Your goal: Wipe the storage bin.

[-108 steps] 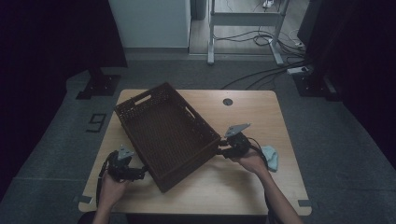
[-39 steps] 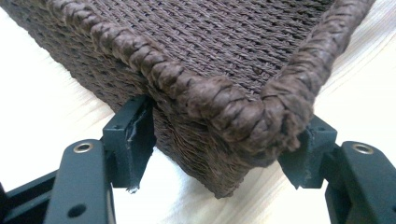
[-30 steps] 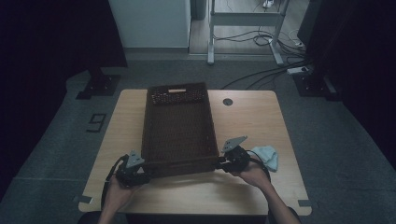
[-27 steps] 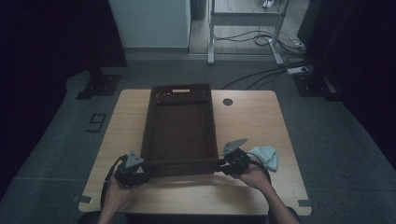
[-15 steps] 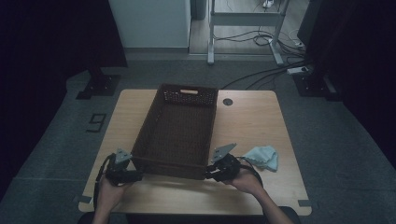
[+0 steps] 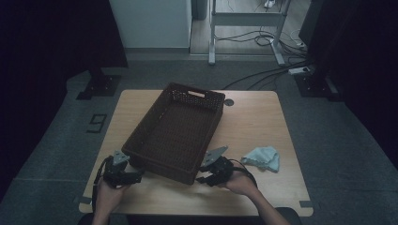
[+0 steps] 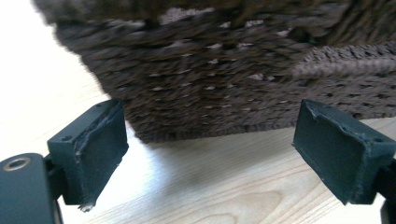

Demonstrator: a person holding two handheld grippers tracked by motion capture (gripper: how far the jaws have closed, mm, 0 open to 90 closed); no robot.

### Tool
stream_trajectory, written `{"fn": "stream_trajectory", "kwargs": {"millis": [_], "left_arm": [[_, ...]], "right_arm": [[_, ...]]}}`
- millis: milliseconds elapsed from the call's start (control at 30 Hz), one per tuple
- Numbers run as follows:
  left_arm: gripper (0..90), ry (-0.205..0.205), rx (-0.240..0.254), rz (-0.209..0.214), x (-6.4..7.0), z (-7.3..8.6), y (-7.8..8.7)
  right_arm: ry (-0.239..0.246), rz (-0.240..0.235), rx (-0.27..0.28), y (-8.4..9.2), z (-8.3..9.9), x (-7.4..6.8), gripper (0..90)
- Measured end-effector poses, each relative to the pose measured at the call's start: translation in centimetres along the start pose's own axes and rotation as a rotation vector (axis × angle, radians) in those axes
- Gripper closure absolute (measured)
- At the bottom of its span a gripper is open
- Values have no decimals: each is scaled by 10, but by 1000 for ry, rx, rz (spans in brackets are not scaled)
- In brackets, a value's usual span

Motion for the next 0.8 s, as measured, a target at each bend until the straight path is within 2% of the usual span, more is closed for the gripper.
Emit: {"fn": "stream_trajectory", "kwargs": {"millis": [67, 100, 167, 300, 400, 500, 700, 800], "left_arm": [[96, -11, -1, 8, 4, -1, -1], [94, -14, 0, 12, 6, -2, -1], [90, -23, 5, 17, 11, -4, -2], [61, -43, 1, 7, 14, -3, -2], [67, -32, 7, 23, 14, -3, -1], [70, -38, 10, 27, 16, -4, 1], [72, -52, 9, 45, 23, -4, 4], [71, -66, 11, 54, 27, -4, 6]], "right_arm": [[-38, 46, 16, 10, 6, 11, 503], [-52, 84, 21, 15, 8, 18, 483], [-82, 124, 45, 21, 9, 29, 473], [-86, 160, 65, 21, 5, 42, 459], [-81, 162, 72, 16, -1, 47, 457], [-73, 148, 72, 9, -7, 47, 457], [-60, 114, 75, -3, -16, 39, 461], [-33, 94, 65, -13, -23, 33, 458]]}}
Point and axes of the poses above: each handheld gripper's, and its own axes: y roughly backward along the jaws, z roughly out of its underside, x roughly to its right, the point moved 7 cm from there along -y, roughly forward along the jaws, and after that the axes turned 12 degrees about -z, right-handed, at the moved point
